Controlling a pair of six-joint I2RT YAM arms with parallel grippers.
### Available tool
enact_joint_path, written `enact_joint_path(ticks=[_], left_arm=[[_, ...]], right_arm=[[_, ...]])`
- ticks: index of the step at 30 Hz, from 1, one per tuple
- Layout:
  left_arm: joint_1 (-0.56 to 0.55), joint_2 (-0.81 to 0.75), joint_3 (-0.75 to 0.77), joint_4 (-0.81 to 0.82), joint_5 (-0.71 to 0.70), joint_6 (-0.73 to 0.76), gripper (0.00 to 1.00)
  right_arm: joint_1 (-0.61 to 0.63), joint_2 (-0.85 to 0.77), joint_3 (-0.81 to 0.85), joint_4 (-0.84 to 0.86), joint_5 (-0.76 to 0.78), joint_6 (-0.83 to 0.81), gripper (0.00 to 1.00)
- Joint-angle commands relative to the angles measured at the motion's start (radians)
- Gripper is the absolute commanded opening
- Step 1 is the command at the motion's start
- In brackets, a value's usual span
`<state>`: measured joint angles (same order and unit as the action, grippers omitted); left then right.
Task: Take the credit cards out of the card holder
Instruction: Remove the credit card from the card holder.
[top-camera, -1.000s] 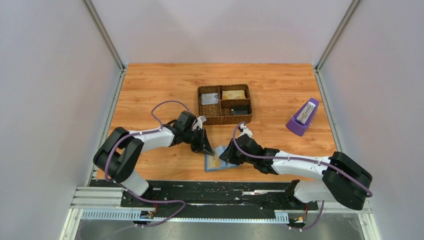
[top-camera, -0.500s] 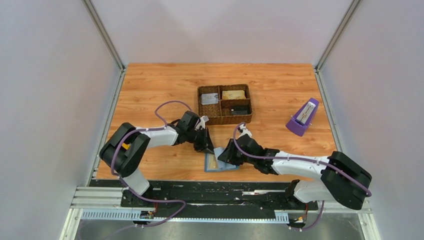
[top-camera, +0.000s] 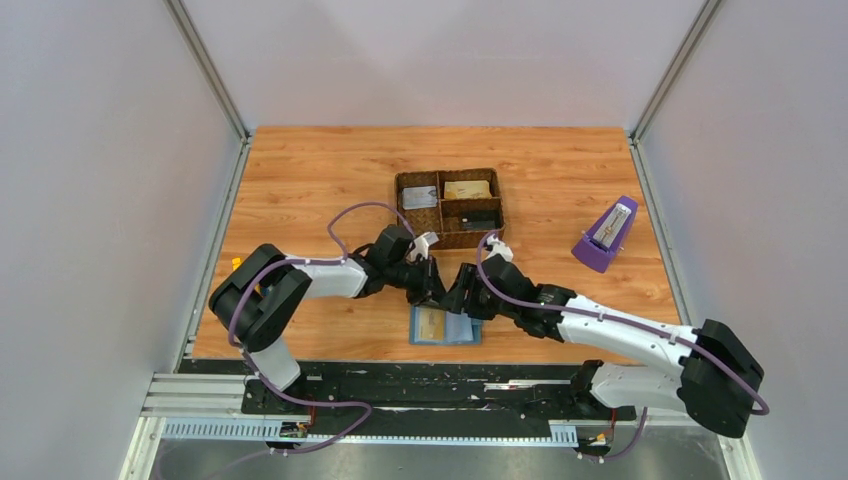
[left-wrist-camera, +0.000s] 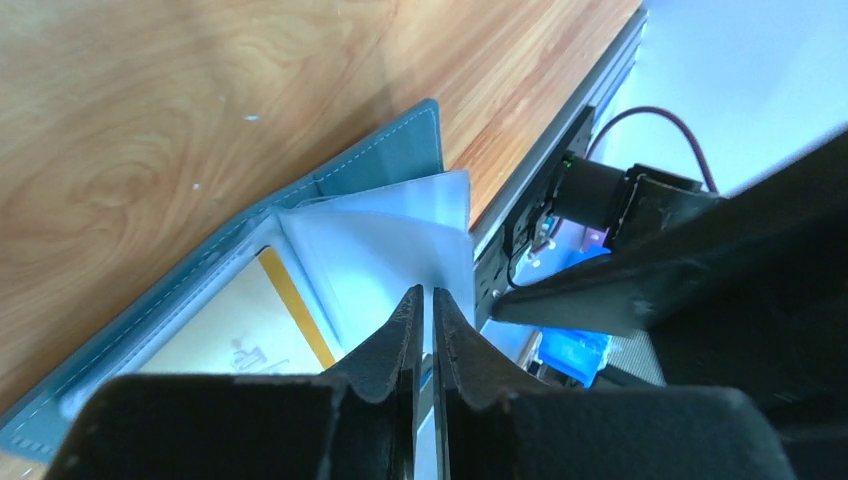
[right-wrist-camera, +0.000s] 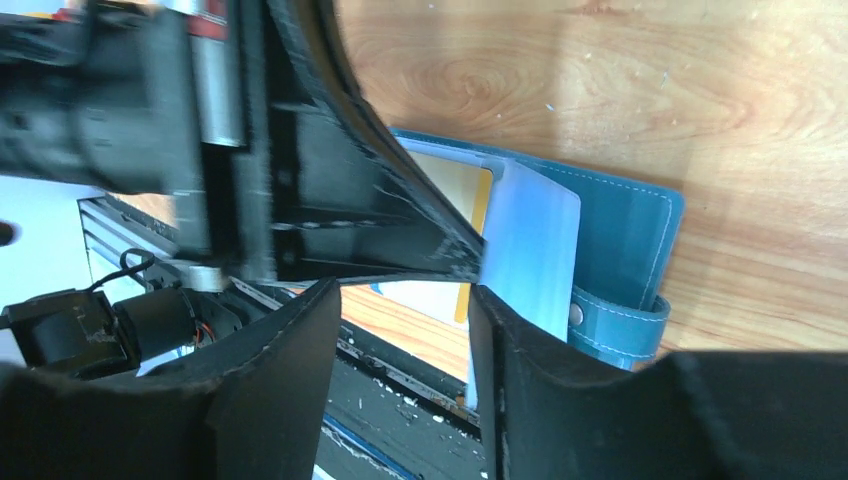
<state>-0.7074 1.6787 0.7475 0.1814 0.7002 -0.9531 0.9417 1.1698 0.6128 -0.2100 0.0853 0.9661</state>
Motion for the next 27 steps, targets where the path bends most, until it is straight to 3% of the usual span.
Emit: enact_joint_path(ticks=[1,10,18,27], left_arm=[[-0.044,0.051,0.036,0.060,0.017,-0.010,0.15],[-0.054,0.069,0.066,-0.011,-0.069,0.060,0.15],[-0.052,-0.101,0.041,-0.148,-0.210,0.069,0.15],[-0.049,-0.258,0.028,-0.378,-0.357,0.109,0.14]], right_arm=[[-0.004,-0.071,0.063,-0.095,0.016,-0.061,0.47],[-0.003,-0.092,-0.051,0.109,-0.151,-0.025,0.27],[-0.003,0.021,-0.105,0.248,-0.174,-0.008,0.25],[-0.010,0.119,-0.089,0.283,-0.169,-0.024,0.23]])
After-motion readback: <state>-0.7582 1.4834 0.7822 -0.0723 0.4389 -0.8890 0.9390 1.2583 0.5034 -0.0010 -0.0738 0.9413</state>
